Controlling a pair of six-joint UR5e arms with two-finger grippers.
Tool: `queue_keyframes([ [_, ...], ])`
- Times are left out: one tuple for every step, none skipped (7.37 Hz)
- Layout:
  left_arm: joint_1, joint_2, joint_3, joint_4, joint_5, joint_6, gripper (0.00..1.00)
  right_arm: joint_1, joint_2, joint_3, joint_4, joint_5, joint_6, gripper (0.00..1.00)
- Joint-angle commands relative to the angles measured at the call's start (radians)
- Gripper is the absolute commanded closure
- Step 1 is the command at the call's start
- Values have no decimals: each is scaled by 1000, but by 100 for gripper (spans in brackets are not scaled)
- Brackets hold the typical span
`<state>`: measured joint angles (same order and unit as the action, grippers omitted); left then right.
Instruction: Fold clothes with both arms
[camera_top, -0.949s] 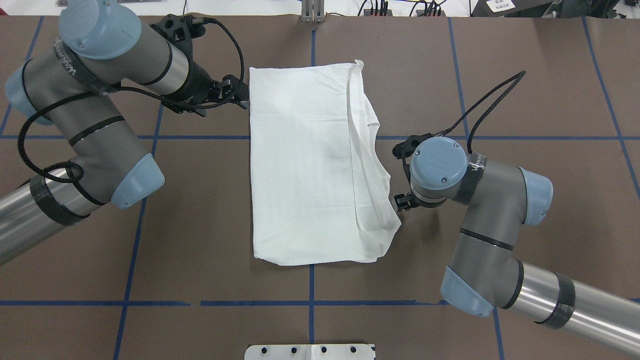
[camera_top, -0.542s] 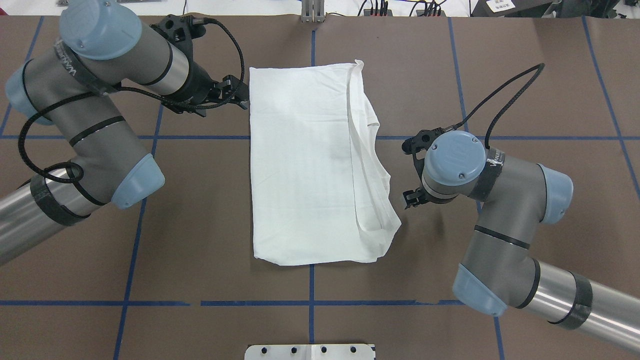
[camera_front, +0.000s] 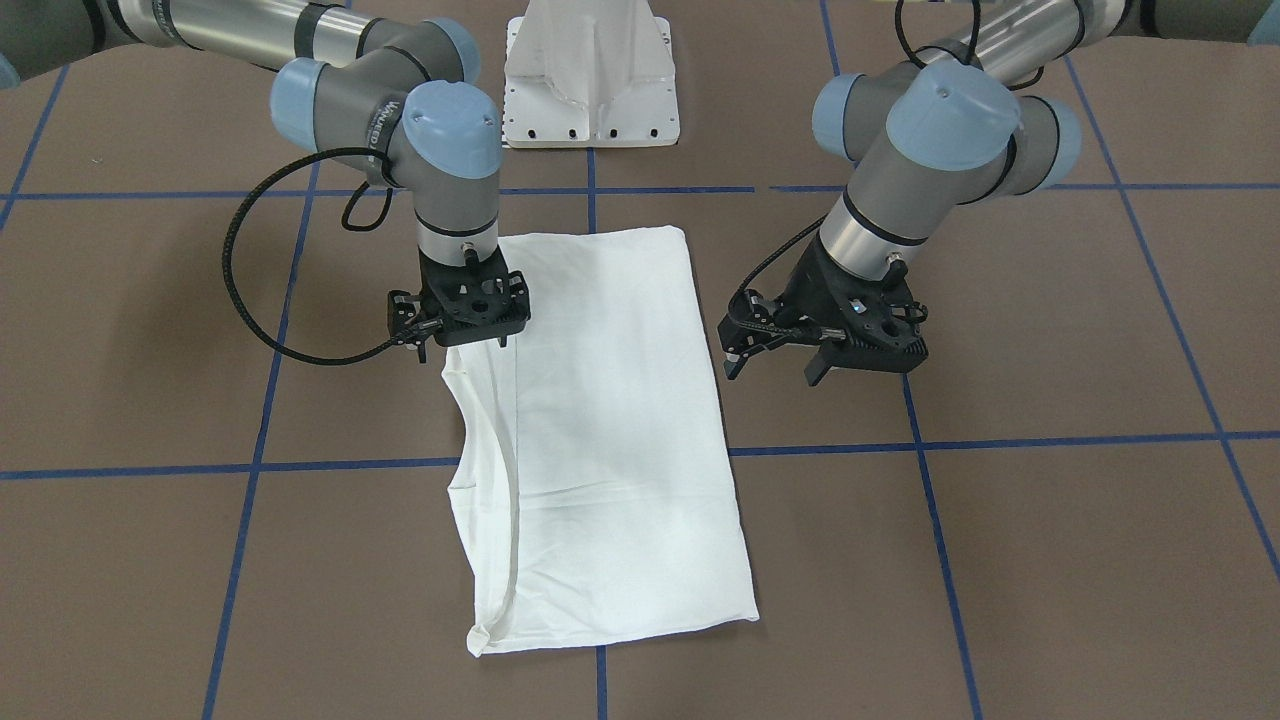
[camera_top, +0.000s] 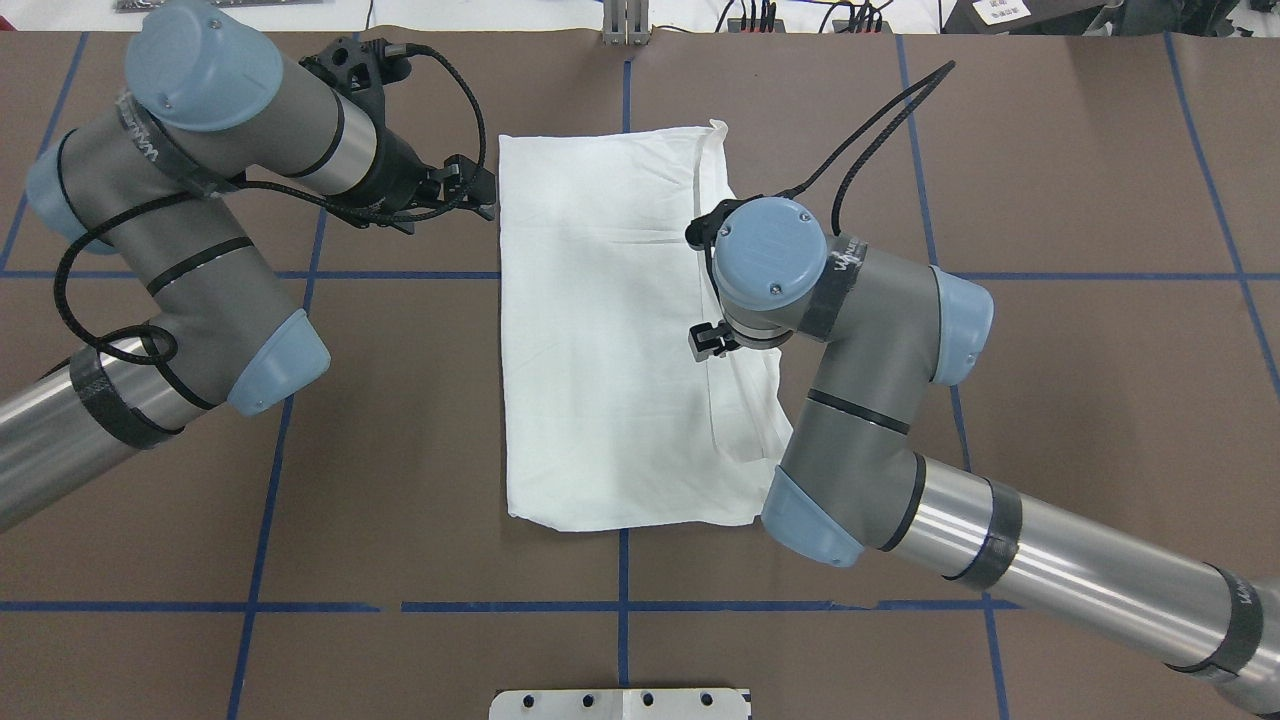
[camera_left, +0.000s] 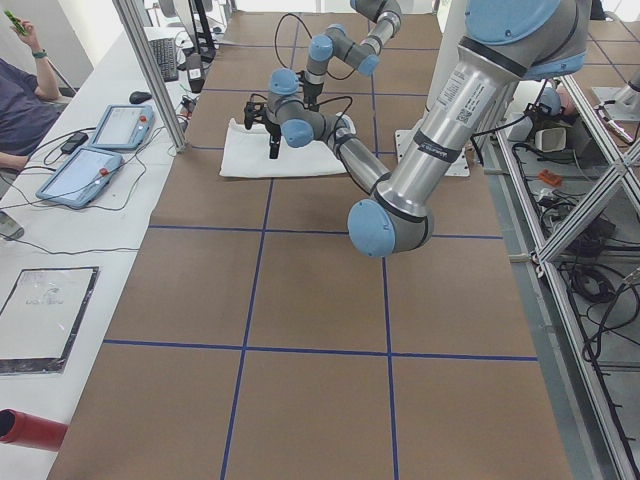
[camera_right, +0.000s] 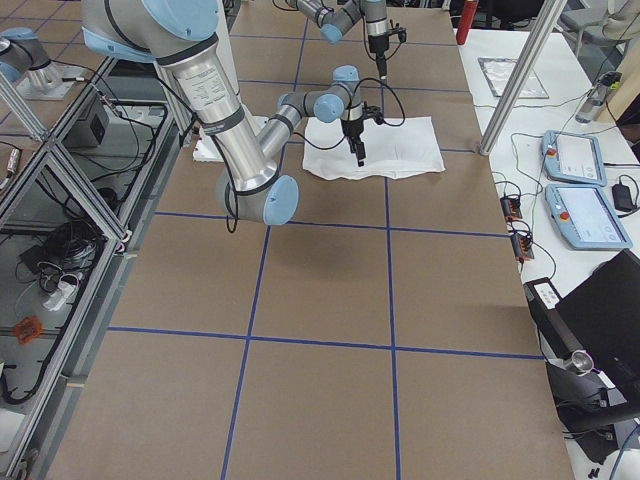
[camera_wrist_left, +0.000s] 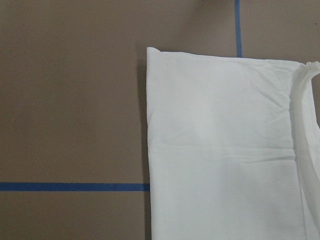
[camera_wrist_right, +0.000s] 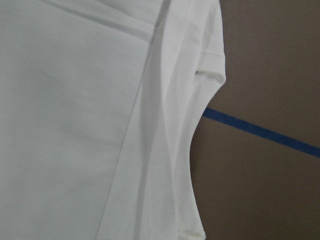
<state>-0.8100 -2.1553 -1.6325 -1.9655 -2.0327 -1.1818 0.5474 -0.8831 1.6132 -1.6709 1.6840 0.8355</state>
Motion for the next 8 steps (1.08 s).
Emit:
queue_keyframes([
  [0,3,11,-23,-1,4,0,-1,73,-87,19,-17,-2,0],
  [0,3,10,-23,-1,5,0,-3,56,-58,19,-10,-2,0],
  [0,3,11,-24,-1,7,0,-9,46,-55,19,-15,-2,0],
  [0,5,13,-24,0,11,0,-27,42,-68,22,-18,-2,0],
  [0,5,13,-26,0,11,0,-26,41,-82,40,-21,-12,0],
  [0,5,13,-26,0,10,0,-24,42,-113,60,-33,-13,0],
  [0,5,13,-26,0,11,0,-24,44,-151,104,-64,-15,0],
  [0,5,14,-26,0,11,0,-23,44,-171,132,-64,-16,0],
])
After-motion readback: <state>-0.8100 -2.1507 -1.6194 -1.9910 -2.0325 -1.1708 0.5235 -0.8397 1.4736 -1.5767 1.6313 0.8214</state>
